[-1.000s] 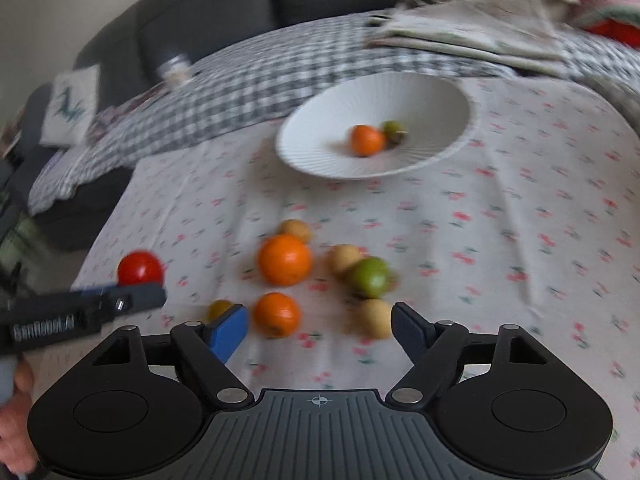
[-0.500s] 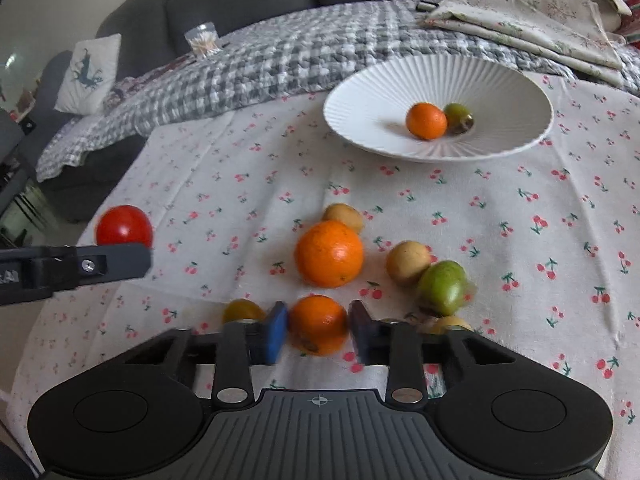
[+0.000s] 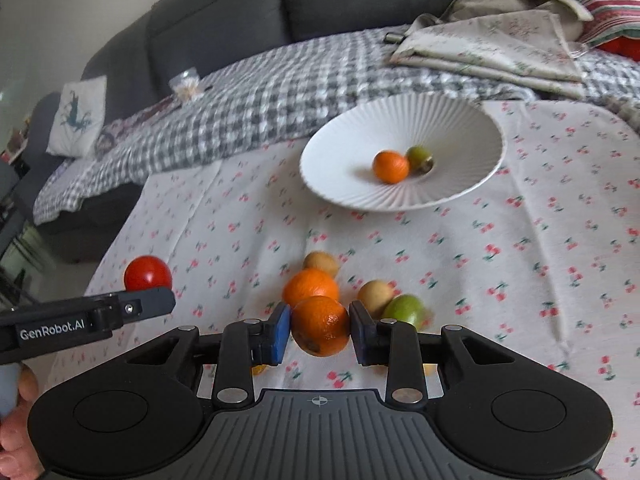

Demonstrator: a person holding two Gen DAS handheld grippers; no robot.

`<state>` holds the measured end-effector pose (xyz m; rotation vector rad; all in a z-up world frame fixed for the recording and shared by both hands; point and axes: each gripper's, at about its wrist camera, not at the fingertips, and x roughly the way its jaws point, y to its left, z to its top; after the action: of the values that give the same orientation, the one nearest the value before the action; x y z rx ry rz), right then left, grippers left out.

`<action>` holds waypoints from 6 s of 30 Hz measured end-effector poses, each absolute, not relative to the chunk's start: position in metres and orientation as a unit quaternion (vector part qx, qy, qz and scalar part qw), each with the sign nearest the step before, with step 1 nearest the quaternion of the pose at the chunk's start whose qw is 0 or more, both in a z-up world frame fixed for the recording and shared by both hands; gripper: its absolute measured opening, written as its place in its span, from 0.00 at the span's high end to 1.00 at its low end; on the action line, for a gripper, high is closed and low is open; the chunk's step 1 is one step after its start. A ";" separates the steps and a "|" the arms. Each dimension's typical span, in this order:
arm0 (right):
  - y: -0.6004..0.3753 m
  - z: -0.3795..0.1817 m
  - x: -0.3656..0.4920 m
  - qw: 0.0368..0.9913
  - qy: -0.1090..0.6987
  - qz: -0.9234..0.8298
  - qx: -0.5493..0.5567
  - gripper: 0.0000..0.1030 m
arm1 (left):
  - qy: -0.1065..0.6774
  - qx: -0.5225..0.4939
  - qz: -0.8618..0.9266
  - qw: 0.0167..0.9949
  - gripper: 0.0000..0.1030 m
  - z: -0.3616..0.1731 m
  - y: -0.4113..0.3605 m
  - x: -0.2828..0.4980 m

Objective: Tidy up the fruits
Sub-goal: 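Grasp the red tomato with the left tool while the right tool grasps an orange, then lower the red tomato and orange into the bowl and open both tools, then move both tools back to the fruits and grasp the yellow tomato with the left tool, then hold the yellow tomato in the left tool while the right tool grasps a brown kiwi, then place the yellow tomato and brown kiwi into the bowl and open both tools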

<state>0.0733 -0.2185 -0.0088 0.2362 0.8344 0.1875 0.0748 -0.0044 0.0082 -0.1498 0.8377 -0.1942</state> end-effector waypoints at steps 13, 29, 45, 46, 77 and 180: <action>-0.271 0.017 0.084 0.914 0.368 0.048 0.166 0.70 | 0.383 -0.018 -0.102 0.918 0.72 0.018 -0.037 0.103; -0.322 0.018 0.118 0.918 0.352 0.006 0.184 0.70 | 0.367 0.047 -0.152 0.917 0.72 0.006 -0.112 0.145; -0.305 -0.004 0.168 0.923 0.357 0.022 0.141 0.70 | 0.371 0.064 -0.162 0.912 0.71 -0.024 -0.138 0.197; -0.302 -0.006 0.171 0.924 0.357 0.024 0.137 0.70 | 0.372 0.067 -0.163 0.912 0.71 -0.026 -0.139 0.198; -0.334 0.012 0.169 0.917 0.329 0.007 0.224 0.47 | 0.355 0.004 -0.163 0.920 0.35 0.001 -0.105 0.194; -0.278 -0.004 0.074 0.892 0.428 0.045 0.136 0.76 | 0.392 -0.014 -0.157 0.906 0.73 -0.002 -0.048 0.097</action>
<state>0.0743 -0.2779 -0.0042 0.2829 0.8874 0.0927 0.0969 -0.0476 -0.0015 -0.0280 0.8086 -0.3252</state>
